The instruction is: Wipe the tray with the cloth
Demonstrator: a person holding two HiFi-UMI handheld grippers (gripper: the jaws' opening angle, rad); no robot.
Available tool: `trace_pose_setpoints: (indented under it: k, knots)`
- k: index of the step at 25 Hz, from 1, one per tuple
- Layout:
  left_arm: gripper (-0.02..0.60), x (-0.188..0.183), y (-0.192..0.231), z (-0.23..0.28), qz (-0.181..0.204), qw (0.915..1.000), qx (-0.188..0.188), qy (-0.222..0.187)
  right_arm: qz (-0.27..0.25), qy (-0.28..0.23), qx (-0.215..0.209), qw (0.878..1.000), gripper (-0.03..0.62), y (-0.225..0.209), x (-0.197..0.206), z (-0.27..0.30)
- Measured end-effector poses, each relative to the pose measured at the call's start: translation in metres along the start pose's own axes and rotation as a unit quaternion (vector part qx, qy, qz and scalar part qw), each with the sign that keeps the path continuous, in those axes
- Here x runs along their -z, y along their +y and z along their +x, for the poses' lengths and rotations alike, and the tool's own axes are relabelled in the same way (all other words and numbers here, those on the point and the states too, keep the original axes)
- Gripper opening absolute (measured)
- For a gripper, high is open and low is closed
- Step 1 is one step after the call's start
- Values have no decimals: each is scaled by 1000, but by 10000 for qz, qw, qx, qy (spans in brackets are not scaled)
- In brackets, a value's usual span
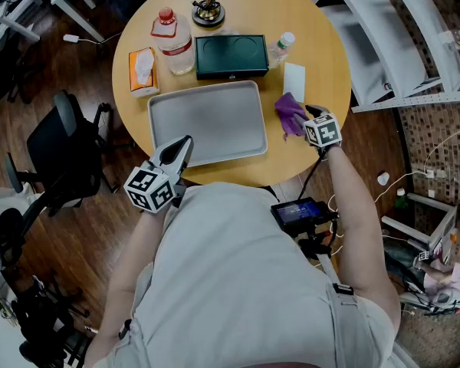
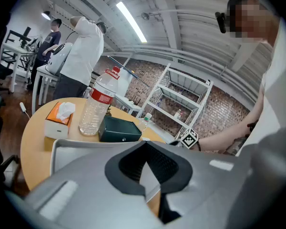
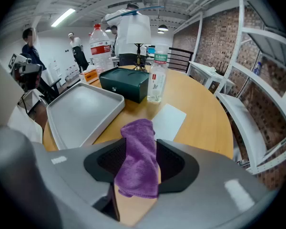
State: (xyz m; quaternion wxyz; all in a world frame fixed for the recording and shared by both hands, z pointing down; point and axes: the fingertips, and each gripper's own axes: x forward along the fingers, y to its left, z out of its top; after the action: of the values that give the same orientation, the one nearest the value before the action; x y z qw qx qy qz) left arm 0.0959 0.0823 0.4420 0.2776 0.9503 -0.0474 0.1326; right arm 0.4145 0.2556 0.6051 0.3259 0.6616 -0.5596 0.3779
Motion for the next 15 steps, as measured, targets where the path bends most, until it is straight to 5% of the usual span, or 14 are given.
trace_pose_setpoints:
  k: [8, 11, 15]
  knots:
    - [0, 1, 4, 4, -1, 9997, -238, 67, 288, 846, -662, 9938, 264, -22, 18, 49]
    - [0, 3, 8, -2, -72, 9992, -404, 21, -183, 1069, -595, 9923, 108, -15, 23, 59]
    - [0, 3, 13, -7, -190, 9985, -497, -125, -189, 884, -490, 9947, 67, -7, 8, 46]
